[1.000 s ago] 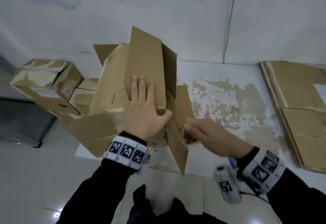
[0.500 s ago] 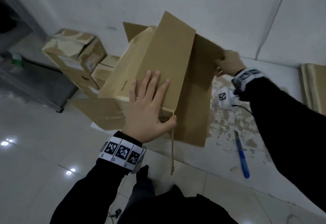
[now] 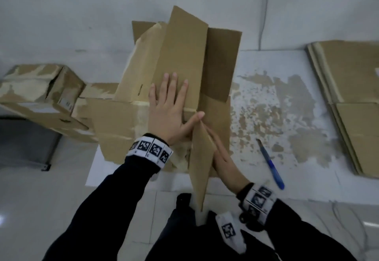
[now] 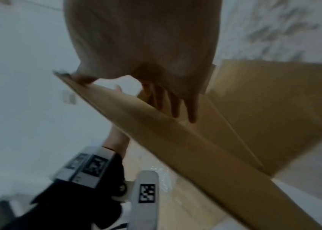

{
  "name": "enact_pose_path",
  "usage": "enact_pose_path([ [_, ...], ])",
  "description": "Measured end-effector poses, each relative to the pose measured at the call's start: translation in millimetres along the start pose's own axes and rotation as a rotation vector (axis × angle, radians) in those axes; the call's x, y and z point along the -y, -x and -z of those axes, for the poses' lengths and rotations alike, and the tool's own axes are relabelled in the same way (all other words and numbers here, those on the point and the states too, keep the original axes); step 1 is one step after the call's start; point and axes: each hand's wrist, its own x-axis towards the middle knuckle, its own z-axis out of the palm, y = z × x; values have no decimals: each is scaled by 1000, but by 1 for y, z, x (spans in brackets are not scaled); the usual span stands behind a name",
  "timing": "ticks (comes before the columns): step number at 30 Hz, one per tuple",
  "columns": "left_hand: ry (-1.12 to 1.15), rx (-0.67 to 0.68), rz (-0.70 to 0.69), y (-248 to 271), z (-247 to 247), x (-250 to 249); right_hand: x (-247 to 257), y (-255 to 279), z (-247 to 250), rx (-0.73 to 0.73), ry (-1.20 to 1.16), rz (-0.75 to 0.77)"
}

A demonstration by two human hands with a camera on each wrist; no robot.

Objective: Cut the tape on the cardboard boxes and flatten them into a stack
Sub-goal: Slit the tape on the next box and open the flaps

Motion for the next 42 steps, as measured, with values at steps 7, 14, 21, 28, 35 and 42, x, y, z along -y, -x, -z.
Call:
enact_pose_path([
  [7,-81,239,-82,-49,-69,18,-28,-41,-2,-238,47,-157],
  [14,-148,494,-276,-40,-136,46,-81,-55,33,-492,71,-454],
  [21,-17,395,-399,-11,-127,24,-74,-63,5,-306,1076,-399],
  [28,195,730,-233,29,-157,138,-113,-64,-28,38,1127,-451],
  [35,365,507,-52,12,-124,193,-79,-84,-5,-385,974,-347],
  [42,305,411,-88,-143,-164,115,-78,-261,15,-258,1146,-481],
])
